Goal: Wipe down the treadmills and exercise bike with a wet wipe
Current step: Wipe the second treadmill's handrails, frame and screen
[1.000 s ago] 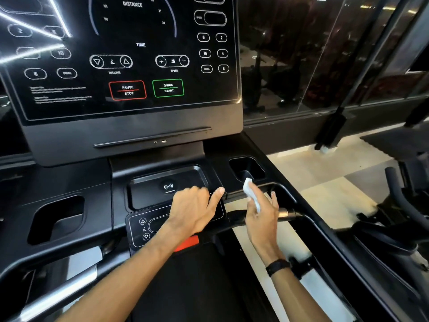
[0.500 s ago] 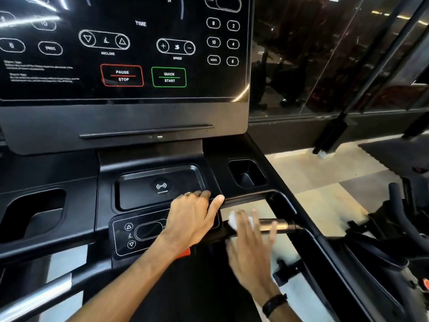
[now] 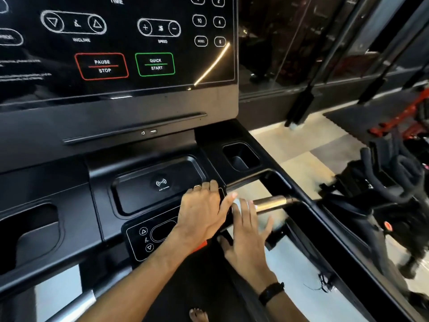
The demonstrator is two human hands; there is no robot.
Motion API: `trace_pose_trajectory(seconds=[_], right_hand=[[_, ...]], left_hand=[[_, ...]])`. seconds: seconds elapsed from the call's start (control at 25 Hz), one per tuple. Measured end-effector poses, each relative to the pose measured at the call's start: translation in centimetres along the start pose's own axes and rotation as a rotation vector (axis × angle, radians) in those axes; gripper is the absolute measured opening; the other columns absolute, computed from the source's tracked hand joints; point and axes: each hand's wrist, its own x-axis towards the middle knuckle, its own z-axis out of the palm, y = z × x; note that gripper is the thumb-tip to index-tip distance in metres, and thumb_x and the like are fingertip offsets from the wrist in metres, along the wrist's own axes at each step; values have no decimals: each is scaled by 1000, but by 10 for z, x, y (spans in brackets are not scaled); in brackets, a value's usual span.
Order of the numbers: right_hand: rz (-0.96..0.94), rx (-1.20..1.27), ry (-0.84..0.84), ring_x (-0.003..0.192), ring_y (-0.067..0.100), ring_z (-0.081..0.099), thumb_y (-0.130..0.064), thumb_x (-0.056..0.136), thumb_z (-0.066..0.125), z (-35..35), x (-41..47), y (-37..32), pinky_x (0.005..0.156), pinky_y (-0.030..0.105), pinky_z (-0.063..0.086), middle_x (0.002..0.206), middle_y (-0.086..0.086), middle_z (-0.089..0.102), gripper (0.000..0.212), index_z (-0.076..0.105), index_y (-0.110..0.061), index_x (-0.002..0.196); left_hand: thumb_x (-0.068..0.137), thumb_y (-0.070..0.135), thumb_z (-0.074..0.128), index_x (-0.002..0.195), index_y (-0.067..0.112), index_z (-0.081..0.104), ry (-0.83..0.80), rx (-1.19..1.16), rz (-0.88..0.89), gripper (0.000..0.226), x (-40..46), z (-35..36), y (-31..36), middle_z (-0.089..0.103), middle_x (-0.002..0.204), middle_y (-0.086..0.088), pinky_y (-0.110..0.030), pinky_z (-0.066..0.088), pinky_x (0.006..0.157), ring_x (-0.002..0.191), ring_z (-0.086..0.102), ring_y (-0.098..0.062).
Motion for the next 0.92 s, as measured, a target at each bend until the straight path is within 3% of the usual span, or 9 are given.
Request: trace_pose_trajectory(seconds=[0.12, 0.24, 0.32, 0.44, 0.56, 0.64, 0.76, 0.84, 0.92], right_hand=[[88, -101, -4, 154, 33, 8, -43, 81, 77, 1, -2, 19, 110, 66, -17, 164, 0, 20, 95, 22, -26, 158], [309, -79, -147, 154, 35, -6, -54, 91, 64, -1, 24, 69, 109, 72, -13, 168, -2, 5, 90, 12, -30, 160], [439, -51, -260, 153, 34, -16, -44, 93, 64, -1, 43, 97, 111, 74, -13, 169, -3, -7, 92, 3, -32, 161], [529, -51, -334, 152, 36, -17, -33, 92, 65, -9, 61, 109, 113, 73, -11, 169, 0, -10, 94, 2, -30, 161], [531, 21, -271, 152, 35, -17, -19, 89, 65, -10, 53, 78, 114, 72, -9, 169, 4, -10, 95, 4, -26, 161], [432, 87, -193, 152, 31, -20, -15, 89, 64, -11, 34, 42, 113, 69, -16, 168, 3, -17, 96, 1, -25, 161], [281, 180, -111, 149, 22, -29, -10, 83, 62, -11, -4, -27, 105, 47, -36, 159, -8, -33, 108, -13, -26, 159], [304, 288, -99, 146, 14, -36, -9, 81, 59, -11, -16, -53, 104, 39, -37, 155, -14, -41, 112, -22, -29, 156], [378, 427, -160, 146, 13, -36, -4, 86, 52, -13, -13, -57, 113, 44, -29, 151, -15, -45, 108, -29, -33, 152]], left_hand=[[95, 63, -8, 135, 2, 53, 14, 85, 53, 95, -5, -4, 0, 68, 115, -13, -37, 53, 82, 99, 68, -28], [92, 66, -10, 143, 1, 42, 10, 154, 70, 97, -5, -8, 0, 63, 126, -16, -37, 51, 89, 111, 64, -29], [90, 68, -9, 143, 0, 40, 14, 163, 58, 99, -4, -9, -1, 61, 128, -18, -40, 52, 92, 113, 63, -32], [91, 68, -7, 140, 0, 42, 21, 143, 42, 97, -3, -5, -3, 61, 127, -19, -43, 51, 94, 113, 62, -34], [91, 65, -7, 133, 3, 46, 35, 74, 45, 91, 0, -4, -2, 63, 123, -17, -44, 51, 93, 111, 62, -33], [90, 64, -6, 129, 4, 48, 35, 67, 47, 90, 1, -3, -1, 63, 121, -16, -44, 51, 92, 109, 63, -33], [89, 65, -6, 127, 4, 50, 30, 83, 53, 91, 1, -3, 0, 64, 120, -15, -42, 50, 89, 107, 63, -32], [88, 67, -9, 123, 6, 53, 48, 90, 67, 94, 2, -3, 0, 66, 116, -13, -38, 50, 84, 104, 65, -30], [83, 70, -17, 119, 7, 56, 69, 92, 78, 102, 5, -2, -2, 68, 113, -12, -36, 50, 81, 101, 66, -28]])
